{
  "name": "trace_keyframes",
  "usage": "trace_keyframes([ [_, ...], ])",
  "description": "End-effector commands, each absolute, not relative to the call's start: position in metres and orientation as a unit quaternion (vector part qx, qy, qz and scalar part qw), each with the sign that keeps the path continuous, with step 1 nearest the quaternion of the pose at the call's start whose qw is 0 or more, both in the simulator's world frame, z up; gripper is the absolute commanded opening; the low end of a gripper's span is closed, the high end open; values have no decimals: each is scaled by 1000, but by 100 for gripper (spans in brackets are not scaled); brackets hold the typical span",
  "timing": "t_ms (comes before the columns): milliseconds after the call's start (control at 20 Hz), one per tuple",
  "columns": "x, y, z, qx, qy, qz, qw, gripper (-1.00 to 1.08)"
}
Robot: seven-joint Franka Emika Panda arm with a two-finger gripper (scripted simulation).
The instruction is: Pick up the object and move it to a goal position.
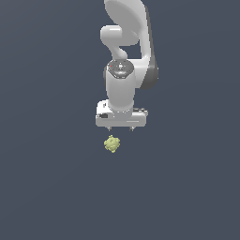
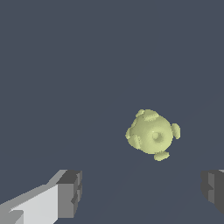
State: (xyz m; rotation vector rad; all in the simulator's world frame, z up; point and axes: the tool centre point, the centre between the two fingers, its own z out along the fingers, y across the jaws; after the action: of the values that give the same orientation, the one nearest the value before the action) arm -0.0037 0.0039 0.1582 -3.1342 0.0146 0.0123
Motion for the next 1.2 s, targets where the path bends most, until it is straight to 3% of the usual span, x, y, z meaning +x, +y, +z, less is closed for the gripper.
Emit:
trace_keyframes([
  [0, -4, 4, 158, -1000, 5, 4, 4, 100],
  [1150, 6, -1, 164, -999, 30, -10, -8, 100],
])
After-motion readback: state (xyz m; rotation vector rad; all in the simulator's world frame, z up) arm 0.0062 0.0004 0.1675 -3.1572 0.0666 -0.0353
